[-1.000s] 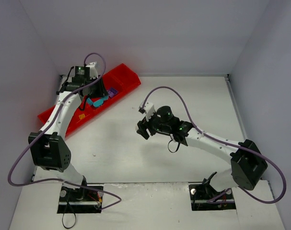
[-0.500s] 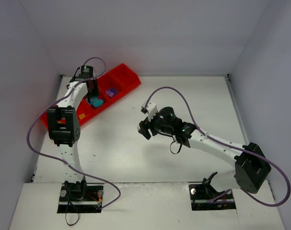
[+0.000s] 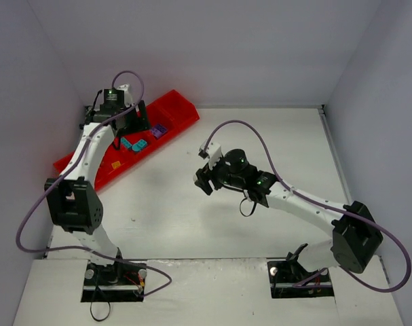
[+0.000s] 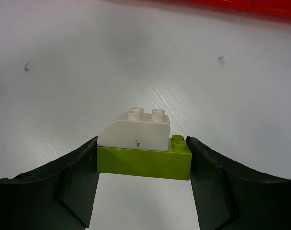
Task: Sort the legos into containers by color
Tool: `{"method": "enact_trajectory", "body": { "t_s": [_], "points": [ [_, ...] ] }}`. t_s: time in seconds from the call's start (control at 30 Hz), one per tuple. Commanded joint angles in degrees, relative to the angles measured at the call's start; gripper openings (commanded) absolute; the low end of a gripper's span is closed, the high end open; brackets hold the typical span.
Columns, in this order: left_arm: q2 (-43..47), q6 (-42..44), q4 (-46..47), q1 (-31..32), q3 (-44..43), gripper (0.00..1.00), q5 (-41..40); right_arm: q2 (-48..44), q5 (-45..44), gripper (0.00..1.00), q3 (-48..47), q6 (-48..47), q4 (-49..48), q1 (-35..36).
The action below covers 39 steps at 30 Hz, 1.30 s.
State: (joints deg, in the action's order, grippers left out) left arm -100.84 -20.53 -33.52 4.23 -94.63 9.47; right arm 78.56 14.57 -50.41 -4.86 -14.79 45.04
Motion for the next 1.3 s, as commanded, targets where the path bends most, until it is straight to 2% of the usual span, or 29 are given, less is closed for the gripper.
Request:
{"method": "enact_trajectory", "body": {
  "t_s": [0.0,0.27,0.47,0.9,1.07,1.13,1.23,1.27],
  "points": [
    [7.7,-4.3,1.5,2.0,4.2,0.7,14.0,0.4,-0.2,0.0,-4.3,-1.6,-3.4,-0.2],
    [16.1,-8.4,5.7,8.9,14.7,0.71,34.6,2.0,0.8,0.0,-6.7,-2.4,-3.8,-0.1],
    [16.8,-8.8,6.7,11.8,17.5,0.71,41.6,2.3,1.1,0.0,-7.4,-2.5,-4.4,0.0],
    [14.4,-7.2,5.7,15.2,18.9,0.7,44.6,2.0,0.9,0.0,-7.9,-2.4,-5.0,0.0],
    [13.2,-6.8,5.8,15.6,19.1,0.66,44.2,1.4,1.3,0.0,-7.7,-1.9,-5.3,0.0],
    [12.8,-6.8,6.2,15.6,19.0,0.62,44.2,1.2,1.3,0.0,-7.4,-1.7,-5.3,0.0],
    [12.5,-6.8,6.6,15.7,19.0,0.44,44.6,0.8,1.0,0.0,-7.1,-1.6,-5.4,0.0],
    [12.4,-6.9,6.7,15.6,19.0,0.43,44.8,0.7,0.8,0.0,-7.0,-1.6,-5.4,0.0]
  ]
}}
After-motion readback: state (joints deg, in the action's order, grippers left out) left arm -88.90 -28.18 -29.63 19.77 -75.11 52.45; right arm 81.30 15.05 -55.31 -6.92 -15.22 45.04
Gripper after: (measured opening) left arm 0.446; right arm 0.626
